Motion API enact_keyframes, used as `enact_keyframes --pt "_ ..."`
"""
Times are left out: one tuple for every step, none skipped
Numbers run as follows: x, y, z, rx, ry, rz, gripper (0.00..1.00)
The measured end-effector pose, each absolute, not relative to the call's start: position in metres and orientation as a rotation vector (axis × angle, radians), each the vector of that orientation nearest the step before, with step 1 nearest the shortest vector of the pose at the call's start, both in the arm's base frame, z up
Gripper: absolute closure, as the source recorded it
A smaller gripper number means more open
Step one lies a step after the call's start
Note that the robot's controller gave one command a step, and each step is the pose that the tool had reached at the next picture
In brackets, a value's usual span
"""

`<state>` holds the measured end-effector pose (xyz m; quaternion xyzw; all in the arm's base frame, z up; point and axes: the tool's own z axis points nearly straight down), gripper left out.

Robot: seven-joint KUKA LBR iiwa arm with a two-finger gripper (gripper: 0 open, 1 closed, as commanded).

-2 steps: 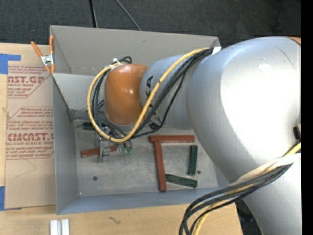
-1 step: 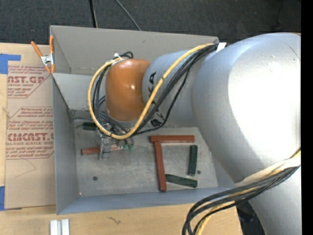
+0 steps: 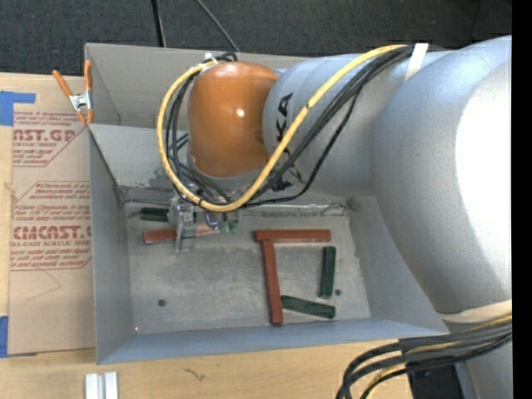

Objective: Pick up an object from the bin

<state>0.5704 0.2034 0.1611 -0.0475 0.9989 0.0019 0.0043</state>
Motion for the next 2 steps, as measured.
enact_keyframes --pt "0.570 0.204 0.165 -0.149 3.136 0.003 1.00" --pt "0.571 0.205 0.181 -0.150 3.135 0.004 1.00"
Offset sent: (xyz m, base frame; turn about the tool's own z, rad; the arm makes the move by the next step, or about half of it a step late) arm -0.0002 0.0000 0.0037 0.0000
